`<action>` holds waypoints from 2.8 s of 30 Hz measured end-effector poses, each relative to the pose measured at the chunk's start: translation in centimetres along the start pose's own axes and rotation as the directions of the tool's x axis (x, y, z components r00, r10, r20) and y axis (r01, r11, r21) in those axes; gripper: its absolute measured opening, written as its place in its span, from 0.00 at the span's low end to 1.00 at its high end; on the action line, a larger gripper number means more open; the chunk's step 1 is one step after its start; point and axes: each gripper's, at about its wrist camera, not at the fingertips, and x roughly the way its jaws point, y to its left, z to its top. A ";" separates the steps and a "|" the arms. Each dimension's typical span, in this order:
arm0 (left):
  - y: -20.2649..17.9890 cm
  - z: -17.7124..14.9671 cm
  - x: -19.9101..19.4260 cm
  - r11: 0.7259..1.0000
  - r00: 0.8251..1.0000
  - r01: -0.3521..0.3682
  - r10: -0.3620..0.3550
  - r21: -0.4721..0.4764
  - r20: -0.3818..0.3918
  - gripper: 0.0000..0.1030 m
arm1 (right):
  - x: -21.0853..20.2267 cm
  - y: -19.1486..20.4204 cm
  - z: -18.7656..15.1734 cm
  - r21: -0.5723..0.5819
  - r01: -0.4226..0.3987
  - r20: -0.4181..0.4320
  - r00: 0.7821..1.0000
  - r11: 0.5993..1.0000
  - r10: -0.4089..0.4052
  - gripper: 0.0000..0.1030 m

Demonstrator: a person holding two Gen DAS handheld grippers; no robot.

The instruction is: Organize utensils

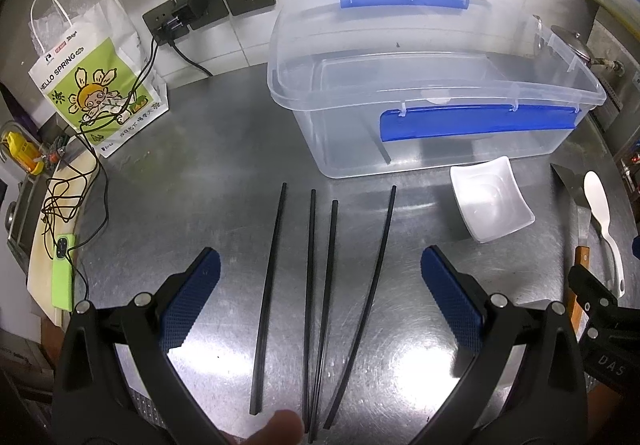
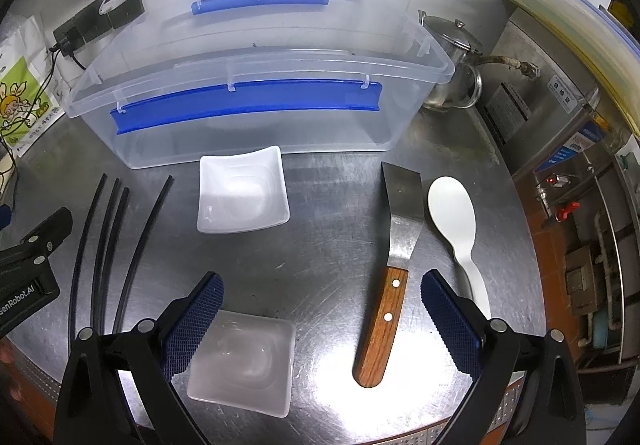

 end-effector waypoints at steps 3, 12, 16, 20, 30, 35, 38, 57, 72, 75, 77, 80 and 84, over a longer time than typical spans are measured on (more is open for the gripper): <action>0.0 0.0 0.1 1.000 1.000 0.000 0.000 0.000 -0.002 0.94 | 0.1 0.0 0.0 -0.001 0.005 -0.002 1.000 1.000 -0.005 0.95; -0.2 0.2 0.4 1.000 1.000 0.001 -0.001 0.006 -0.008 0.94 | 0.4 -0.1 0.1 -0.003 0.008 -0.008 1.000 1.000 -0.009 0.95; -0.3 0.4 0.5 1.000 1.000 0.012 -0.012 0.004 -0.009 0.94 | 0.6 -0.1 0.3 -0.005 0.000 -0.018 1.000 1.000 0.000 0.95; 0.3 0.5 0.2 0.988 0.988 0.154 -0.154 -0.031 0.010 0.94 | 1.0 -1.2 -0.4 0.014 -0.174 -0.039 0.984 0.985 0.174 0.95; 1.2 -2.3 3.6 0.809 0.804 0.580 -0.588 -0.096 -0.088 0.92 | 3.1 -3.6 -5.0 0.076 -0.371 -0.173 0.909 0.926 0.378 0.77; -1.5 -4.1 6.9 0.729 0.688 0.675 -0.678 -0.116 -0.259 0.30 | 5.1 -2.8 -5.6 0.091 -0.405 -0.306 0.858 0.910 0.413 0.24; -4.1 -5.2 7.4 0.703 0.656 0.710 -0.685 -0.049 -0.316 0.28 | 5.8 -3.2 -5.5 0.174 -0.460 -0.300 0.818 0.871 0.492 0.24; -8.9 -2.0 3.5 0.750 0.717 0.660 -0.646 -0.041 -0.262 0.05 | 3.1 -2.7 1.9 -0.001 -0.567 -0.223 0.803 0.823 0.553 0.06; -14.4 28.3 18.9 0.809 0.762 0.588 -0.555 -0.002 -0.335 0.06 | 17.2 -1.9 32.7 -0.024 -0.299 -0.276 0.919 0.954 0.281 0.11; -15.7 28.3 23.6 0.818 0.746 0.574 -0.537 -0.029 -0.393 0.06 | 21.7 -1.2 33.5 0.014 -0.277 -0.343 0.901 0.961 0.265 0.11; -16.5 28.0 26.0 0.820 0.733 0.571 -0.533 -0.044 -0.423 0.06 | 24.4 -0.9 33.5 0.032 -0.264 -0.376 0.891 0.964 0.256 0.11; -16.8 27.3 27.9 0.821 0.723 0.569 -0.527 -0.048 -0.446 0.06 | 26.4 -0.1 33.2 0.013 -0.251 -0.407 0.883 0.968 0.235 0.12; -16.6 27.3 27.4 0.834 0.749 0.552 -0.510 -0.028 -0.423 0.07 | 26.6 1.3 33.7 0.004 -0.219 -0.388 0.899 0.976 0.204 0.13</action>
